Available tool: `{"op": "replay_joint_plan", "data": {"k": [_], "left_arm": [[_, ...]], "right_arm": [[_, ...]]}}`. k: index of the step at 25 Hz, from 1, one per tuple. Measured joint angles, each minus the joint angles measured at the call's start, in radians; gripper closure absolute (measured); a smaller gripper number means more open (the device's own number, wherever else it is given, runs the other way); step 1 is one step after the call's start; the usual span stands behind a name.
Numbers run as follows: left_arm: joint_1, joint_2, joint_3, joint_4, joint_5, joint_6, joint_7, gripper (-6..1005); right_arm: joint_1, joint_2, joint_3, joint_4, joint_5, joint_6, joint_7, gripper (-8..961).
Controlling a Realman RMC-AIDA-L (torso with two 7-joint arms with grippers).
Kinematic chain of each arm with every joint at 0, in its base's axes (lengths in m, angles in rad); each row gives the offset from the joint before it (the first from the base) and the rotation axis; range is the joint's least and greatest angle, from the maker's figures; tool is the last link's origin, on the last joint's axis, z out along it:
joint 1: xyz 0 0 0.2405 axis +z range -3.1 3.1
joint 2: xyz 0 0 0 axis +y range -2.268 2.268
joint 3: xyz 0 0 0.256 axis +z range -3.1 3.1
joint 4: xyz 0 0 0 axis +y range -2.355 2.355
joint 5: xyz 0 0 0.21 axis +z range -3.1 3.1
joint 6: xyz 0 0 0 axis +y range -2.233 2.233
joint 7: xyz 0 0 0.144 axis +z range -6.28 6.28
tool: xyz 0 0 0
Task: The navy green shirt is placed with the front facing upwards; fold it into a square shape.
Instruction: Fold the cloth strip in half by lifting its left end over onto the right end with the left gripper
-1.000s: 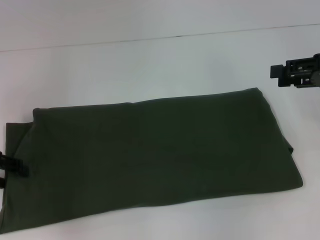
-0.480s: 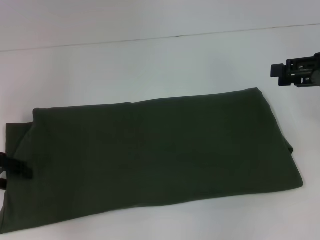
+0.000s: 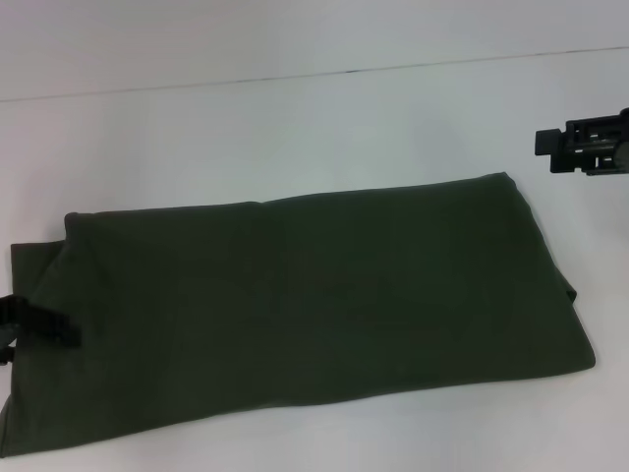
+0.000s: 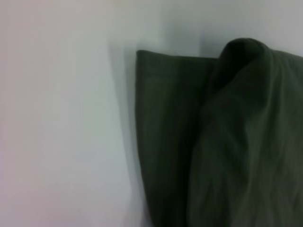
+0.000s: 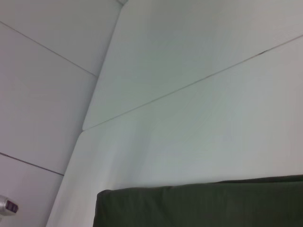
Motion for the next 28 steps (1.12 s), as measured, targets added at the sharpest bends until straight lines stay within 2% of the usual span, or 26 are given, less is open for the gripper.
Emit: {"op": "replay_joint_plan", "data": {"k": [14, 20, 25, 28], "left_arm": [[-0.017, -0.004, 0.005, 0.006, -0.002, 0.008, 0.027, 276], [-0.024, -0.003, 0.033, 0.004, 0.001, 0.009, 0.034, 448], [-0.024, 0.0, 0.035, 0.003, -0.002, 0.01, 0.034, 714], [-0.022, 0.002, 0.035, 0.003, -0.003, 0.011, 0.034, 812]], "right_arm": [[-0.001, -0.001, 0.003, 0.002, 0.0, -0.001, 0.0, 327], [0.004, -0.003, 0.007, 0.018, 0.001, -0.002, 0.0, 327], [0.006, -0.005, 0.014, 0.024, 0.001, -0.004, 0.0, 326], [0.007, -0.006, 0.016, 0.024, 0.002, -0.005, 0.0, 325]]}}
